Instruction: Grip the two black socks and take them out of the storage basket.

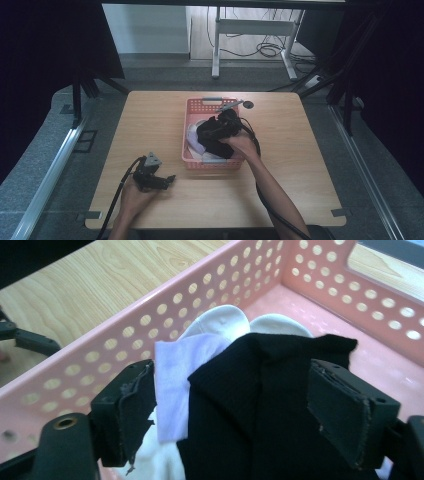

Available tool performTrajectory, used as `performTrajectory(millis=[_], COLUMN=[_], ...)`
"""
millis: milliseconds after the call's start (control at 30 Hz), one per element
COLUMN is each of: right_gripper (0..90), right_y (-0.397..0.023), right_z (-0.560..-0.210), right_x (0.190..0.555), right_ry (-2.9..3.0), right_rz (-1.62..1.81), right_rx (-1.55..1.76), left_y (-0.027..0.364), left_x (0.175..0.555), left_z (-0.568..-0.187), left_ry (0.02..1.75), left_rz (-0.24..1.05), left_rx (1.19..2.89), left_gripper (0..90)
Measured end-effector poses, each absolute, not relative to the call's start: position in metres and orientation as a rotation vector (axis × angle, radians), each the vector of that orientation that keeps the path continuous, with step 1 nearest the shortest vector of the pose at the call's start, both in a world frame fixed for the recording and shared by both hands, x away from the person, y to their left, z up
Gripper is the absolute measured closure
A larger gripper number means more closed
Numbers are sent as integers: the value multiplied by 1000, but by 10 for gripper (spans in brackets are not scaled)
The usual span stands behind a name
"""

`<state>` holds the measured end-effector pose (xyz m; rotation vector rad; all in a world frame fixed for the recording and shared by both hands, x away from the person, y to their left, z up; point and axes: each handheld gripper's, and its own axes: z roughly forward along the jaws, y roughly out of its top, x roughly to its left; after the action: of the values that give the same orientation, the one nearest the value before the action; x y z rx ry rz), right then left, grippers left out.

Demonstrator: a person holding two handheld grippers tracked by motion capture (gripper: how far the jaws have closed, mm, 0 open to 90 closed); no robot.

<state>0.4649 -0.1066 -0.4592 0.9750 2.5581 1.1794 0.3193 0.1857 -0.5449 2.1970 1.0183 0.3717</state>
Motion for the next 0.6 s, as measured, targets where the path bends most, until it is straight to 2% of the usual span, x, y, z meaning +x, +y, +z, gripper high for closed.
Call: performTrajectory(millis=[600], right_gripper=[282], right_y=[-73], right_z=[-495], right_x=[491], right_ry=[2649], right_rz=[966], right_rx=[1034], left_y=[186], left_x=[319], left_z=[-545], left_ry=[1019], left_rz=[371], left_rx=[2198], left_gripper=[127])
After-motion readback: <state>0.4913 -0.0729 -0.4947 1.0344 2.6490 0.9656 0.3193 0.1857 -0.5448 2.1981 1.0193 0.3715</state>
